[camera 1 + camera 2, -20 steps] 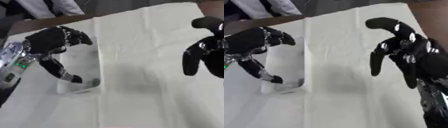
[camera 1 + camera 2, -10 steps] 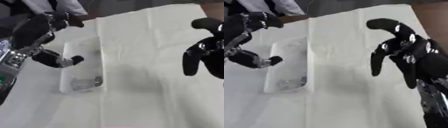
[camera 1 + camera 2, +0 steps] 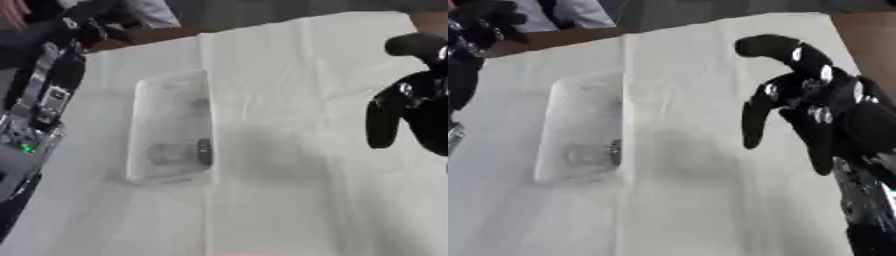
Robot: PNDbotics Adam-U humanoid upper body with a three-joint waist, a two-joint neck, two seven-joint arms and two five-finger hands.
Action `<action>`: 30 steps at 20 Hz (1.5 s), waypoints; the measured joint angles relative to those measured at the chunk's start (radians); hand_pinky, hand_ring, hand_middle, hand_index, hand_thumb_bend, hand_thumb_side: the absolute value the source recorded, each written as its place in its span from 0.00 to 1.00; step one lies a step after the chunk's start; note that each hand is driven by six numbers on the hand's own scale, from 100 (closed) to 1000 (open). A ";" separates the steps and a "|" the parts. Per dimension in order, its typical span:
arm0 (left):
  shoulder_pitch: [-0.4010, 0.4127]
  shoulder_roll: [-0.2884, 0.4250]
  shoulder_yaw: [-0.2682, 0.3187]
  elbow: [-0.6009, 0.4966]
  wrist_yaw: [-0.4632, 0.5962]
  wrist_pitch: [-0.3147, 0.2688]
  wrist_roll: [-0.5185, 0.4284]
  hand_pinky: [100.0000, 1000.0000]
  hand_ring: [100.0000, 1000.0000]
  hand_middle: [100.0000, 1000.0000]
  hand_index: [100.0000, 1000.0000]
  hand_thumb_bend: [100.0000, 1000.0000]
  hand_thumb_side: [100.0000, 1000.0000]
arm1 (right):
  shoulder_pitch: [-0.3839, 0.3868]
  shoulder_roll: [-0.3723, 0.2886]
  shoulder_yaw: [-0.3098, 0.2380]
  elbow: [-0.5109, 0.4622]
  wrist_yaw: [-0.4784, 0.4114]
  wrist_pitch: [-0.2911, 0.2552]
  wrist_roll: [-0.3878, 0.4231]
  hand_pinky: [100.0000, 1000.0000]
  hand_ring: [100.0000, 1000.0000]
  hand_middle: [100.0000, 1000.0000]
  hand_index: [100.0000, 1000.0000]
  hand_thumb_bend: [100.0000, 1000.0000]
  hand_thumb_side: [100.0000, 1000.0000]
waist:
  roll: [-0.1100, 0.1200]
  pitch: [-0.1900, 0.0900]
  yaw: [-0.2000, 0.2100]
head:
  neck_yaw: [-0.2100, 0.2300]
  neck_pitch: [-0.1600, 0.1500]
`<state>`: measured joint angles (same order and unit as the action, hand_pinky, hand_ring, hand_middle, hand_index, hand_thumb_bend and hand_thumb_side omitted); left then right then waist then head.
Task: Pick up objects on the table and place them in the box.
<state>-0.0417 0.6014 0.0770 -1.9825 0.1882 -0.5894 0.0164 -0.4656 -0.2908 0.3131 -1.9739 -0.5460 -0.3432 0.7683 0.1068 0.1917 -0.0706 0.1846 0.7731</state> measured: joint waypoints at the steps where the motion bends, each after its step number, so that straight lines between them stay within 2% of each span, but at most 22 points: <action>1: 0.006 -0.017 0.003 0.000 0.054 0.001 -0.015 0.63 0.83 0.82 0.96 0.10 1.00 | 0.000 0.001 0.000 0.000 0.000 -0.002 -0.002 0.33 0.44 0.93 0.18 0.00 0.88 | -0.005 0.000 0.004 | -0.001 0.000; 6: 0.028 -0.095 0.020 0.000 0.264 0.037 -0.103 0.65 0.85 0.82 0.96 0.14 1.00 | -0.001 0.009 -0.006 0.000 -0.003 -0.012 -0.012 0.33 0.48 0.92 0.20 0.00 0.89 | -0.020 0.000 0.020 | -0.001 0.000; 16: 0.037 -0.213 0.054 0.000 0.516 0.118 -0.178 0.67 0.87 0.84 0.97 0.20 1.00 | -0.010 0.027 -0.012 0.000 -0.009 -0.040 -0.041 0.35 0.53 0.94 0.24 0.00 0.90 | -0.062 -0.008 0.040 | -0.004 0.000; 22: 0.042 -0.235 0.069 0.000 0.579 0.145 -0.204 0.66 0.85 0.83 0.97 0.20 1.00 | -0.034 0.036 -0.018 0.000 -0.012 -0.055 -0.060 0.35 0.53 0.93 0.27 0.00 0.91 | -0.080 -0.008 0.035 | 0.001 0.000; 30: 0.043 -0.244 0.076 0.000 0.576 0.155 -0.213 0.65 0.85 0.83 0.96 0.16 1.00 | -0.038 0.044 -0.019 -0.001 -0.017 -0.060 -0.073 0.35 0.54 0.96 0.28 0.00 0.92 | -0.081 -0.005 0.027 | 0.003 0.000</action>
<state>0.0009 0.3574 0.1535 -1.9828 0.7640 -0.4341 -0.1968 -0.5034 -0.2468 0.2943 -1.9749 -0.5625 -0.4031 0.6957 0.0254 0.1869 -0.0439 0.1871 0.7731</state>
